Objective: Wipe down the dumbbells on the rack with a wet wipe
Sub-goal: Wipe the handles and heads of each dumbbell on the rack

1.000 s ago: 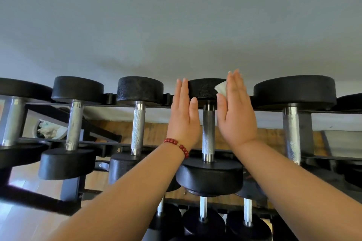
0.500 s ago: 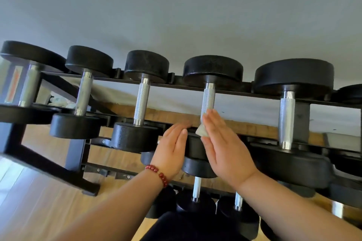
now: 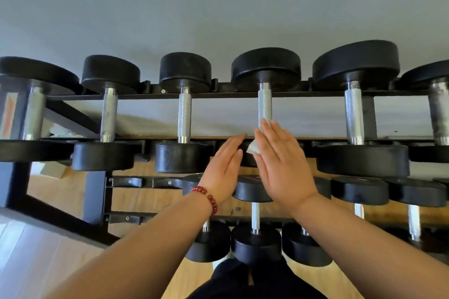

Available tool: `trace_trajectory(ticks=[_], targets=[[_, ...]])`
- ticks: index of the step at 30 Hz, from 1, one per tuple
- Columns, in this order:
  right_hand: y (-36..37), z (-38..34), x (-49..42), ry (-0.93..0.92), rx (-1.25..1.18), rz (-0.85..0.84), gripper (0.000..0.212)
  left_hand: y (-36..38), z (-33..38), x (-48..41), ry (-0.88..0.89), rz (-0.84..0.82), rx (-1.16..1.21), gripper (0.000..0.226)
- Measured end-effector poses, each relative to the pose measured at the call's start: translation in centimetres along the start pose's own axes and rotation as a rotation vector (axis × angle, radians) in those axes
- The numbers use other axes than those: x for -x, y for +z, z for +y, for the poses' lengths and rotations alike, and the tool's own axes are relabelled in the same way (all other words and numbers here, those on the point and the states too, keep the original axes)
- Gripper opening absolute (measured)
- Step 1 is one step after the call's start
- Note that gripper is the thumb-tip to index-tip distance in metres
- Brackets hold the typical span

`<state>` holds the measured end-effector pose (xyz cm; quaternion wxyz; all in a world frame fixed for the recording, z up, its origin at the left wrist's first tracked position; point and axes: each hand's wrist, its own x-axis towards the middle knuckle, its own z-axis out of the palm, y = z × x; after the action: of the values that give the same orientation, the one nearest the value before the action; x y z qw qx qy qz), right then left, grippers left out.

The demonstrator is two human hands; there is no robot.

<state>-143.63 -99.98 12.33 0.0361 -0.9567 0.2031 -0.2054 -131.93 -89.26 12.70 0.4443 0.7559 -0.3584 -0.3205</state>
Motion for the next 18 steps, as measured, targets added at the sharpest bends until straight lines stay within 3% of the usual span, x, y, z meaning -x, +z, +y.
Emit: trace_trajectory(ticks=[7,13,18], targets=[[0.3,0.3,2.2,-0.057,0.065,0.050,0.045,-1.7,-0.2,-0.2,-0.051,-0.091,0.124,0.034],[0.6,1.1,1.3,-0.319,0.179,0.021,0.043,-2.3,-0.7,-0.3,-0.041,-0.111,0.147,0.034],[0.2,2.3,2.4,-0.380,0.237,0.025,0.045,-2.8,-0.9,-0.4,-0.022,-0.123,0.153,0.033]])
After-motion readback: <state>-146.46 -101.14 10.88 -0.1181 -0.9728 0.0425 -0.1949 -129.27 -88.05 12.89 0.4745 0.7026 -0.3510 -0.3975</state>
